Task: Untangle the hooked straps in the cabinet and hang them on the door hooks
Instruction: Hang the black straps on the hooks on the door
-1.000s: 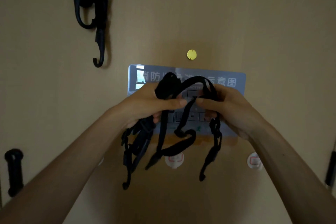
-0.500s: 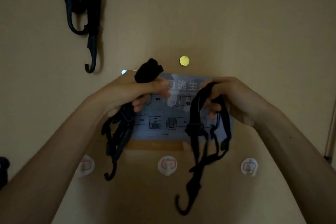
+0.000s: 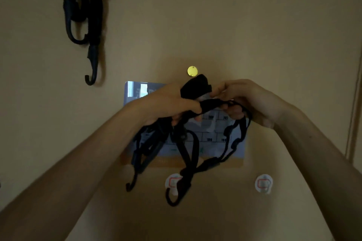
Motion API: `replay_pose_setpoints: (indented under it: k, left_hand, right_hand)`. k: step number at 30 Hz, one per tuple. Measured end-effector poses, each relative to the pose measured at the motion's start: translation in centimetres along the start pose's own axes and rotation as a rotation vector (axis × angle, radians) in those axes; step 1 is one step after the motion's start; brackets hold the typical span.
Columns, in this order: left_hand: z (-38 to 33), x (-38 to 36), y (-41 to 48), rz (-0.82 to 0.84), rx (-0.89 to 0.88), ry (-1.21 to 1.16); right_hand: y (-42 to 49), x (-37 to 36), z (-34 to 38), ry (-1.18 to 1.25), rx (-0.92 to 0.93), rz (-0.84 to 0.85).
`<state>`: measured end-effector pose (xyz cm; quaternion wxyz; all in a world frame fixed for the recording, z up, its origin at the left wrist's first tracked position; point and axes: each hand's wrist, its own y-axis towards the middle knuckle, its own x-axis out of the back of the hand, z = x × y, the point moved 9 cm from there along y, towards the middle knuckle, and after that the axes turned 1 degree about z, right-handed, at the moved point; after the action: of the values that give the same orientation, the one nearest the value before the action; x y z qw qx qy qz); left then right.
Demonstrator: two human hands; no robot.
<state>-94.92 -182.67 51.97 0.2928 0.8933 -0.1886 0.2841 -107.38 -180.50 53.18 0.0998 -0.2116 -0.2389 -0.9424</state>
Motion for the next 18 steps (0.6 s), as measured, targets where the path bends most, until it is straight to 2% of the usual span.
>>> replay_pose_setpoints:
  k: [4,10,14,18]
  left_hand:
    - [-1.9,1.0,0.5,0.070,-0.115,0.089]
    - [-3.7,2.1,1.0,0.192,-0.117,0.231]
    - [-4.9,3.8,1.5,0.064,-0.131,0.299]
    - [-6.2,4.5,1.4,-0.089,-0.243,0.155]
  right_hand:
    - [-0.3,0.7,1.1,-0.299,0.078,0.032]
    - [-0.5,1.5,2.8,-0.414,0.104,0.108]
    - [-0.4,2.1,3.3,-0.302,0.105,0.118]
    - [-0.9,0.2,3.1,-0.065,0.220,0.230]
